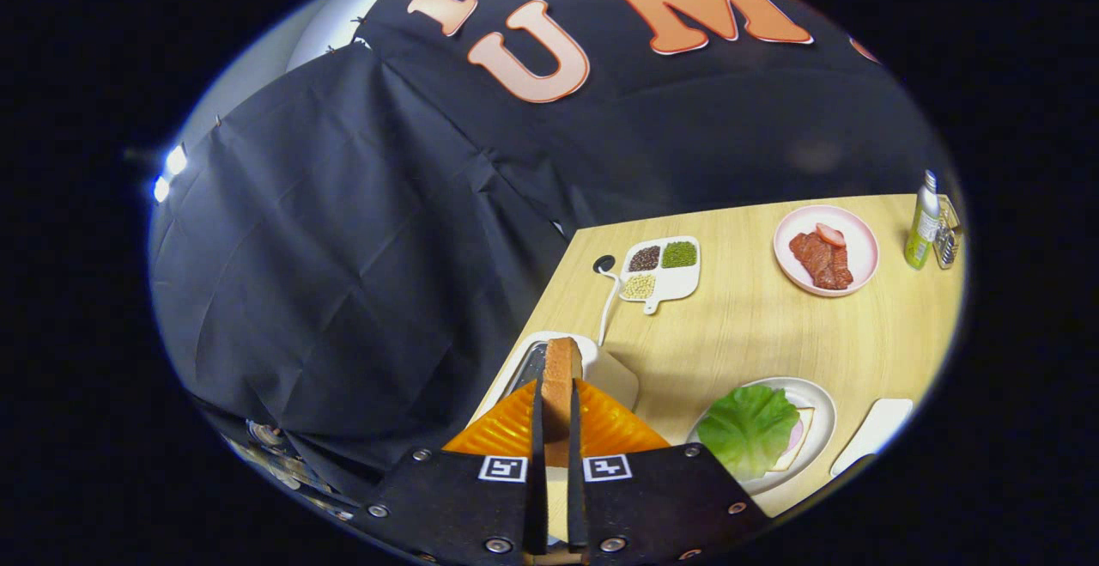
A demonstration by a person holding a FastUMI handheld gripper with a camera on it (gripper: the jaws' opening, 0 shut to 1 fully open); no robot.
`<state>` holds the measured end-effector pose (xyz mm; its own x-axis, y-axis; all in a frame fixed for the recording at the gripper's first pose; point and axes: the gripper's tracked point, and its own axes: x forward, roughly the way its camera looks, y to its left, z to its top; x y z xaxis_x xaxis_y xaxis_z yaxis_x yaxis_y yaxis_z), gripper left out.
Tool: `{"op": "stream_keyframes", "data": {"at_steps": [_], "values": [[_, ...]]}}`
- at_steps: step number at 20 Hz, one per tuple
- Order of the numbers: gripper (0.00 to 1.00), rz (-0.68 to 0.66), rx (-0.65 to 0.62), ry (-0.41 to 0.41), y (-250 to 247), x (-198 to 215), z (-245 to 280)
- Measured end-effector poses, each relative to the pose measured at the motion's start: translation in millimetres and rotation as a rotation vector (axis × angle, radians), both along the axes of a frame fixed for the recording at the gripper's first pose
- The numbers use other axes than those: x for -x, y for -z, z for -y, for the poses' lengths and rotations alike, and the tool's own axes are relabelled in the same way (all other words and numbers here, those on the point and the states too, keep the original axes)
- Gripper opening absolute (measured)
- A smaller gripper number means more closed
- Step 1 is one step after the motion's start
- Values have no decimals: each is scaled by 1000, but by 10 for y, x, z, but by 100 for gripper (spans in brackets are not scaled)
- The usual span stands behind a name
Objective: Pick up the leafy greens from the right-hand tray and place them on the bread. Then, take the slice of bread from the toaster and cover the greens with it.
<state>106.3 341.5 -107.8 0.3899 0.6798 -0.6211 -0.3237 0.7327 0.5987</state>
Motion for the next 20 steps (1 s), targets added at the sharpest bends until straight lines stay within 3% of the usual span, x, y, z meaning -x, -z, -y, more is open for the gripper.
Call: {"op": "stream_keyframes", "data": {"at_steps": [20], "values": [[10,-156,9,113,1454,169,1293]]}}
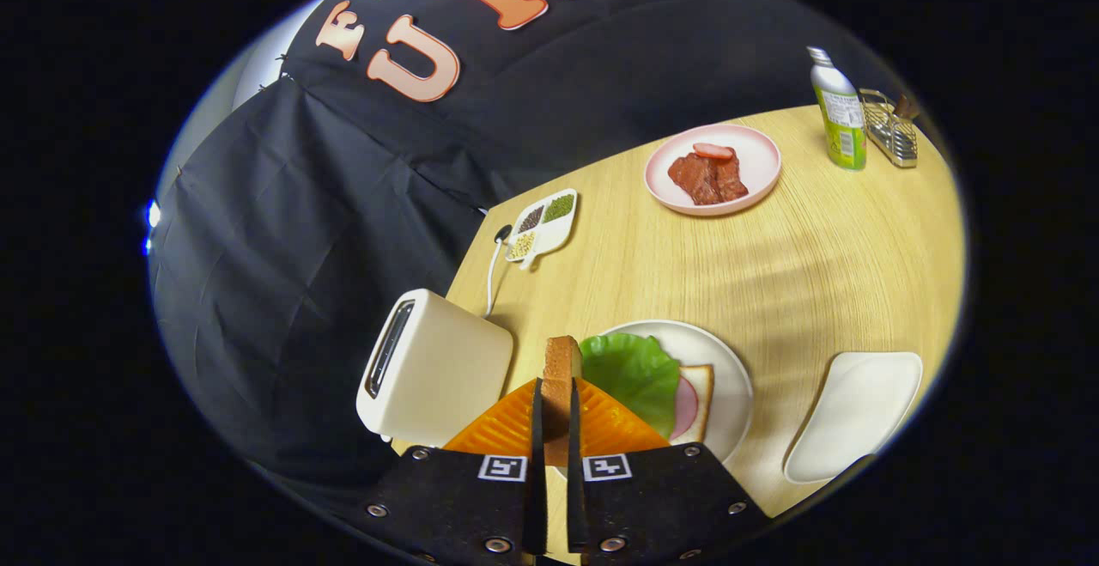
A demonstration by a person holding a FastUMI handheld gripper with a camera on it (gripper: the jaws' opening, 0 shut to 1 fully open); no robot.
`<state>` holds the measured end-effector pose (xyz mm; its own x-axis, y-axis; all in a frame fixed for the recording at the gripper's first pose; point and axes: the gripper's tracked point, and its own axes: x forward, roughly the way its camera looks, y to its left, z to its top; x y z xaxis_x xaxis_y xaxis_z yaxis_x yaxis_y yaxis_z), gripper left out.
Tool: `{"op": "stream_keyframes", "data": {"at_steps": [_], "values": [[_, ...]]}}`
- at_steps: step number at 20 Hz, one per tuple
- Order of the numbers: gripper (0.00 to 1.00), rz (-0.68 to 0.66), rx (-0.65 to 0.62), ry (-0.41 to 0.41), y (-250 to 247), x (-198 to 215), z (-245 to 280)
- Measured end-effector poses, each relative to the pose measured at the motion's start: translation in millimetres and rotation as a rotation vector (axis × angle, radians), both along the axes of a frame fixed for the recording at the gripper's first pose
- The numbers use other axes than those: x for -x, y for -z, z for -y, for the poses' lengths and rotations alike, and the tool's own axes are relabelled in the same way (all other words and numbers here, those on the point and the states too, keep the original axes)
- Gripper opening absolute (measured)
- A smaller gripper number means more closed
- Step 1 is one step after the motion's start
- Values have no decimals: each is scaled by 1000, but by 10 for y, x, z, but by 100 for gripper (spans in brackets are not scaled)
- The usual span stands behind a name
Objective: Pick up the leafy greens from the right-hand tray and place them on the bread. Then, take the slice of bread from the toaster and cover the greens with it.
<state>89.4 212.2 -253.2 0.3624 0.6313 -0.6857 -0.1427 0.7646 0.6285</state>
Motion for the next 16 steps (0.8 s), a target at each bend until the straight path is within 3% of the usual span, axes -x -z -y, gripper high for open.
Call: {"op": "stream_keyframes", "data": {"at_steps": [7,12,16], "values": [[13,18,54,44,357,-23,391],[43,148,196,23,421,-95,634],[62,312,250,39,90,-193,746]]}}
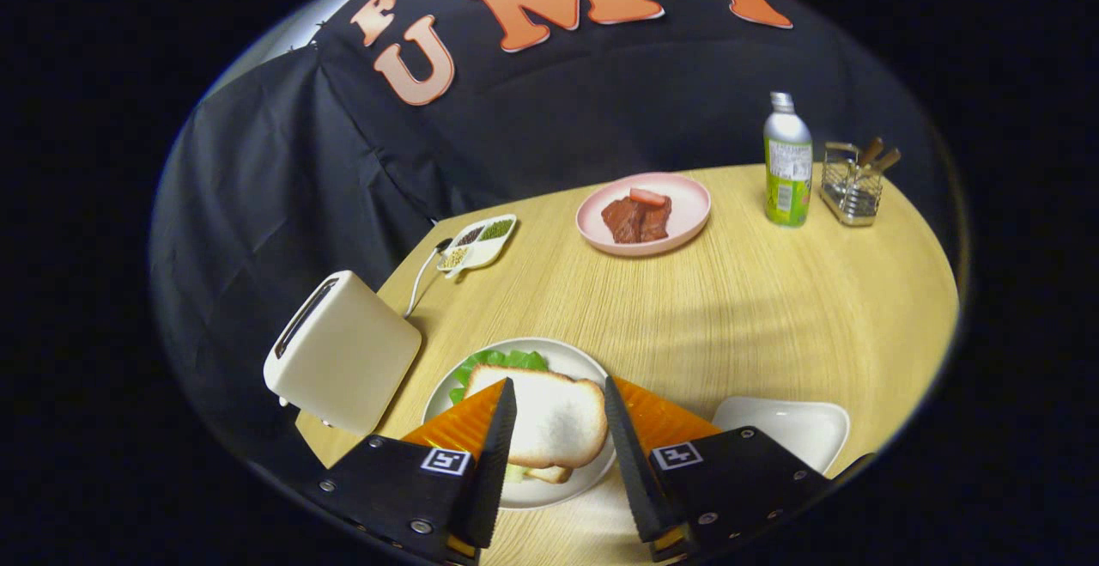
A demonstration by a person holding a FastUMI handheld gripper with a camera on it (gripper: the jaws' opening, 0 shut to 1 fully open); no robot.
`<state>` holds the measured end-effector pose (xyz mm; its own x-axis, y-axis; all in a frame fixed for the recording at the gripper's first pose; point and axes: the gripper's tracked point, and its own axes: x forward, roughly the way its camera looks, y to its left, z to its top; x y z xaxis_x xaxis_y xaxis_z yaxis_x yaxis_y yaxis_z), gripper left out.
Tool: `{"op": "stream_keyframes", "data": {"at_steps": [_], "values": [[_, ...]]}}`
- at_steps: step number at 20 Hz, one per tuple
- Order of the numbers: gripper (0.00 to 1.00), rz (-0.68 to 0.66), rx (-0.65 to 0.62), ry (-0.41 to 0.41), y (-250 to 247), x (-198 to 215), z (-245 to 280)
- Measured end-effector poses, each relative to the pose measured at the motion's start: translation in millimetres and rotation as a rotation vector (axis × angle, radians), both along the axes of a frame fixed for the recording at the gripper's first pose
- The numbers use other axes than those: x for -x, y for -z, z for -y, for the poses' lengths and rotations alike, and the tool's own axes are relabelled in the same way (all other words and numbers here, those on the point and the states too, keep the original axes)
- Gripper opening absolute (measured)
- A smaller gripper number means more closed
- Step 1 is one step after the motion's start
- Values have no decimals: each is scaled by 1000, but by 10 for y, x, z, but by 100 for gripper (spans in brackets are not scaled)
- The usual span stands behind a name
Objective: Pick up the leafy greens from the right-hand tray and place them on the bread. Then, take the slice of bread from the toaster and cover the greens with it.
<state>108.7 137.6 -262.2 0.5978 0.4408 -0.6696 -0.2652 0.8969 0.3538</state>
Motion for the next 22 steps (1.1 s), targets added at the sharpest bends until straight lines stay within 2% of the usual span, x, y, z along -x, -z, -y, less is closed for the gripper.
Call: {"op": "stream_keyframes", "data": {"at_steps": [6,14,22], "values": [[83,316,59,37,-874,-31,186],[91,632,151,176,-1731,10,610],[97,773,143,243,-2050,233,722]]}}
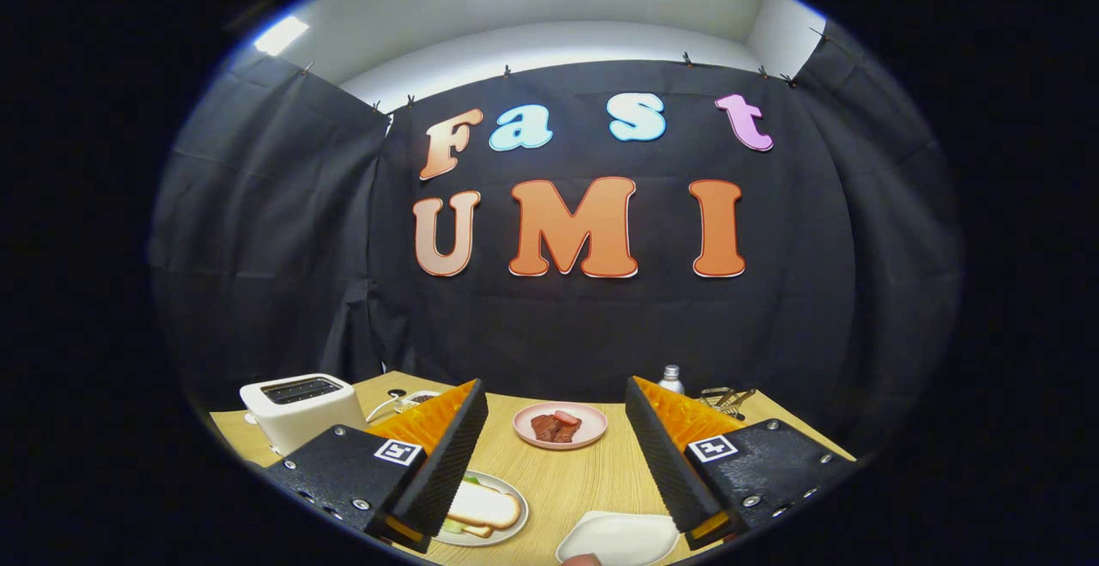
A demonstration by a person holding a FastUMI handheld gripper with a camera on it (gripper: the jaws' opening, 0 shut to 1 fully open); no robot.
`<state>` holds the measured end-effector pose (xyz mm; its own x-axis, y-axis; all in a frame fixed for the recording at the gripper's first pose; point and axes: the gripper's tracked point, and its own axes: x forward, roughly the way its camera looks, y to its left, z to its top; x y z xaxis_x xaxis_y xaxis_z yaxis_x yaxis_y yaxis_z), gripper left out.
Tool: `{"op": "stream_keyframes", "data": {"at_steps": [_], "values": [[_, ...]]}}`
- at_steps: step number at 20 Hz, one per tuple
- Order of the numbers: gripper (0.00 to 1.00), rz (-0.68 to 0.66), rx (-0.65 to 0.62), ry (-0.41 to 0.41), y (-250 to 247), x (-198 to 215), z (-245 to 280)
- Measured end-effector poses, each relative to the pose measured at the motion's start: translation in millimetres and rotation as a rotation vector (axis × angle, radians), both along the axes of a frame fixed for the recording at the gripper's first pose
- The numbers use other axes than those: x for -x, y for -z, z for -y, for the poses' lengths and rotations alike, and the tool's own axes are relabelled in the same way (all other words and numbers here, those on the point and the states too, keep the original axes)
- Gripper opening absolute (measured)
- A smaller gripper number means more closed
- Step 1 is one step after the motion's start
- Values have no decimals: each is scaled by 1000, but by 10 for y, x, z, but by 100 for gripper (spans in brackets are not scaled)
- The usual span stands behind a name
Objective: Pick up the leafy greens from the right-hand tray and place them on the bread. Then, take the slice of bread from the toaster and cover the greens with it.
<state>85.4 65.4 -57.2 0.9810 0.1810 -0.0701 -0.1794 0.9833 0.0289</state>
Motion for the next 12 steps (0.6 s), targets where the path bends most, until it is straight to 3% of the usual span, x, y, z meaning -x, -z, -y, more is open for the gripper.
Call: {"op": "stream_keyframes", "data": {"at_steps": [12], "values": [[97,128,30,45,-283,173,7]]}}
